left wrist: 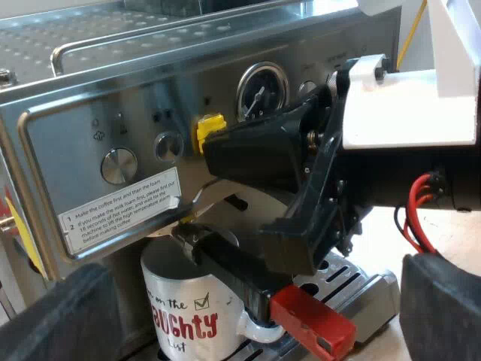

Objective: Place mug into machine

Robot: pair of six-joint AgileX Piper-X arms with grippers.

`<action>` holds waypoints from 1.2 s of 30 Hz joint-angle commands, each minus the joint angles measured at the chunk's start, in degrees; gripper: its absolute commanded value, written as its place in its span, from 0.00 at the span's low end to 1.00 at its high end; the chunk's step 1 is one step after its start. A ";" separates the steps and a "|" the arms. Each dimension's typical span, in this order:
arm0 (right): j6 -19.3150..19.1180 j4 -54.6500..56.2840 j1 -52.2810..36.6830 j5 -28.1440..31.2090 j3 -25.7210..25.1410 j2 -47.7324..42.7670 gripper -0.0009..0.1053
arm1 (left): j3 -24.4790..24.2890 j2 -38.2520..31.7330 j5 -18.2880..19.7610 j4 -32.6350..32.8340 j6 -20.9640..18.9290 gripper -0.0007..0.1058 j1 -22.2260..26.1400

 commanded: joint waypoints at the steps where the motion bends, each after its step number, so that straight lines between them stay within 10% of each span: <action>1: -0.73 0.16 -3.14 4.76 -0.78 -0.05 0.01 | -0.29 -0.41 0.25 0.18 -0.09 0.73 -0.30; 10: -0.73 13.27 4.98 4.57 -0.78 -5.85 0.02 | -0.29 -0.41 0.15 1.95 0.18 0.73 -0.30; 19: 5.77 24.43 8.25 4.57 -0.78 -12.36 0.49 | -1.24 -0.41 -0.30 3.69 0.03 0.73 -0.30; 36: 4.40 45.69 3.60 2.61 -0.78 -35.25 0.79 | -25.98 16.51 -9.39 7.91 -6.41 0.73 0.66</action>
